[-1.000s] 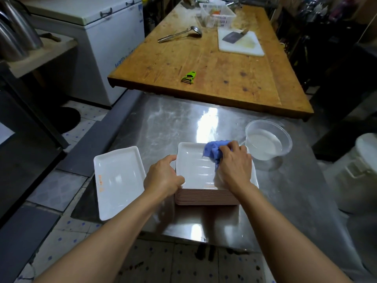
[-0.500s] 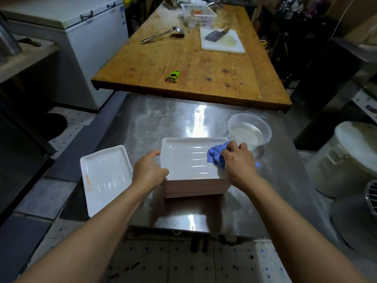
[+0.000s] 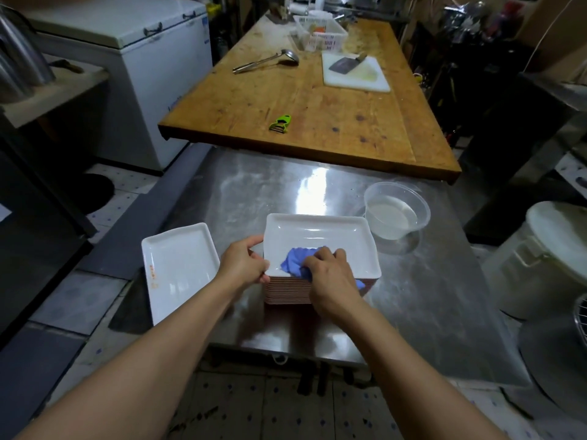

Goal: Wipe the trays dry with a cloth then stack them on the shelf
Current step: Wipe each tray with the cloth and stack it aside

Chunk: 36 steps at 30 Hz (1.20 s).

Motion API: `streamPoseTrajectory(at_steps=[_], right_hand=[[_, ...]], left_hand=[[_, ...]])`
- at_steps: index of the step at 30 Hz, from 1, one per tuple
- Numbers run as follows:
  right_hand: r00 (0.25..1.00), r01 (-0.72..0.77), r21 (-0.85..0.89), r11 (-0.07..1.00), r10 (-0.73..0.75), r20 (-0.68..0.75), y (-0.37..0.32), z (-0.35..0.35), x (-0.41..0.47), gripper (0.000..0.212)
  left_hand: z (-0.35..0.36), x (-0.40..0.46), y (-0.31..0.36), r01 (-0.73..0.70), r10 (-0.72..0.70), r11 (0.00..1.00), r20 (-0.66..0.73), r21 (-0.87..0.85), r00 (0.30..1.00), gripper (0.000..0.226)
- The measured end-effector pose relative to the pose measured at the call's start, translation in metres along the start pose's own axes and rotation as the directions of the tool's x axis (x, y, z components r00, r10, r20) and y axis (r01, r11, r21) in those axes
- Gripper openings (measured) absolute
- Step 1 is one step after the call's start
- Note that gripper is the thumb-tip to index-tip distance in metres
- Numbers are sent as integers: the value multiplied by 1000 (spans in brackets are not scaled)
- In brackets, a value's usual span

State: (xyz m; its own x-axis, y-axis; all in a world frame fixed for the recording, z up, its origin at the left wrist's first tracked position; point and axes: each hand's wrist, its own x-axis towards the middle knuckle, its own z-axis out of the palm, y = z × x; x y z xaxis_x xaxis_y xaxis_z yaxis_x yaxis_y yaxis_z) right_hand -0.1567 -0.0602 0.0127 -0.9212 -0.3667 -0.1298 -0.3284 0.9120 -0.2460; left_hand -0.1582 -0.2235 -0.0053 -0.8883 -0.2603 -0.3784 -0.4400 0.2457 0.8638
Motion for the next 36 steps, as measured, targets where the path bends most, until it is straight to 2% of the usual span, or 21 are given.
streamPoseTrajectory(at_steps=[6,11,16,23,27,32,36], right_hand=[[995,101,51,994,-101,4,-27,12,22,34],[995,101,-43,994,-101,-13,-21,9,46,30],[998,6,-147,989,-16,-67,-8,5,59,36],[968,-229,-190,955,203,-148,46,-10,34,36],[972,-221,-216,951,197,-126,54,-18,19,30],[989,-146,-222,964,150,4,56,-26,2,26],[980,-198,-125,972,192,-56,62,-37,-18,27]], left_hand=[[-4,2,0,35,-33,999,70,-33,997,68],[3,2,1,-48,54,993,-46,111,998,69],[9,1,3,-50,82,969,-124,241,989,64],[10,-1,2,-32,75,960,-145,280,987,60],[12,-2,2,-32,81,960,-165,279,983,58],[14,-5,3,-56,125,939,-185,339,975,58],[17,-10,7,-42,169,864,-211,501,963,60]])
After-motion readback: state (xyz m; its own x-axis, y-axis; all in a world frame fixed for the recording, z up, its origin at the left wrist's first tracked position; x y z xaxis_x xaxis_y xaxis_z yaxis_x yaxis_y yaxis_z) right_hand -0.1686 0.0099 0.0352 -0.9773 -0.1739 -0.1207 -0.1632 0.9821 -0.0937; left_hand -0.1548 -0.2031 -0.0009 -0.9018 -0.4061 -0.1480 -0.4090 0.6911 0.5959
